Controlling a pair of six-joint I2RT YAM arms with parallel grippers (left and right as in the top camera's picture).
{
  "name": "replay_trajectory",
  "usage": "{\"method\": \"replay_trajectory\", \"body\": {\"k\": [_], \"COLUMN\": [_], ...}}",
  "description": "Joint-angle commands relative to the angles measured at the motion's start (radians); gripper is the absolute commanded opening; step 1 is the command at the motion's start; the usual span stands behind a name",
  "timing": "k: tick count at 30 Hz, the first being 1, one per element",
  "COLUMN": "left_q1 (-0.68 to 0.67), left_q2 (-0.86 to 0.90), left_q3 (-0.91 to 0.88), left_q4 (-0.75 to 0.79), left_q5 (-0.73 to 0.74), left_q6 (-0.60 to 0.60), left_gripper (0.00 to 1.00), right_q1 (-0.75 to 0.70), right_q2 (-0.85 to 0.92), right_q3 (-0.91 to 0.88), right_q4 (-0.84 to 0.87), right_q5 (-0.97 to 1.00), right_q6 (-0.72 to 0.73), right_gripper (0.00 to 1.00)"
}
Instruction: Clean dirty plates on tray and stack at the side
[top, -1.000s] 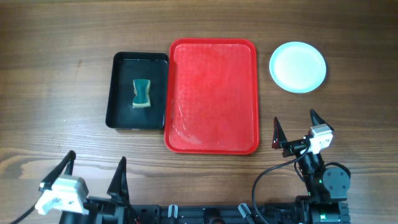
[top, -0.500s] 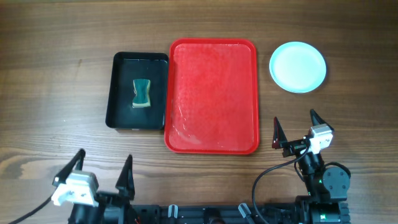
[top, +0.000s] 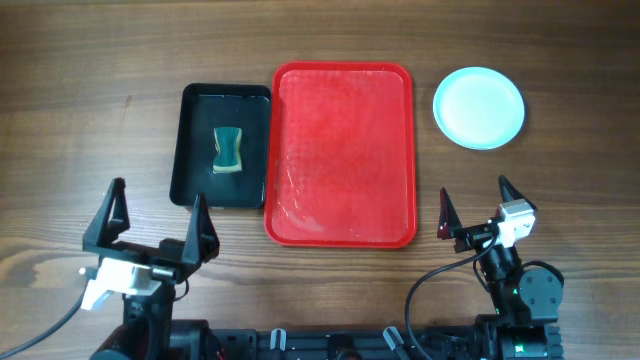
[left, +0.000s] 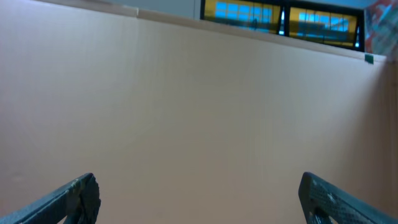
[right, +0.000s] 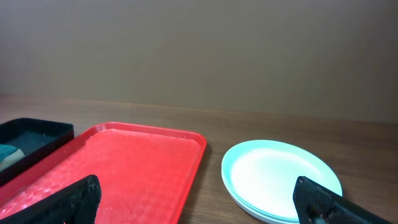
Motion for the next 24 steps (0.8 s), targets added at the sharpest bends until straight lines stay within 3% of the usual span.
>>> {"method": "replay_trajectory", "body": {"k": [1,11,24], "left_q1": [-0.005,-0.004,-0.004], "left_q2": [-0.01,-0.01,-0.01], "left_q3": [-0.076,-0.22,-0.291], "left_q4": [0.045,0.049,-0.006], "left_q5": [-0.018,-0.059,-0.058], "left_q6": [-0.046,-0.167,-0.196], "left_gripper": [1.0,1.0,1.0], "right_q1": [-0.004,-0.004,-0.004], "right_q2": [-0.009,-0.009,-0.009], "right_q3": [-0.001,-0.001,-0.001], "right_q4": [0.003,0.003,0.003], "right_q5": [-0.016,-0.016,-0.016], "right_q6": [-0.003,-0.003,-0.003], "right_gripper": [1.0,1.0,1.0]}}
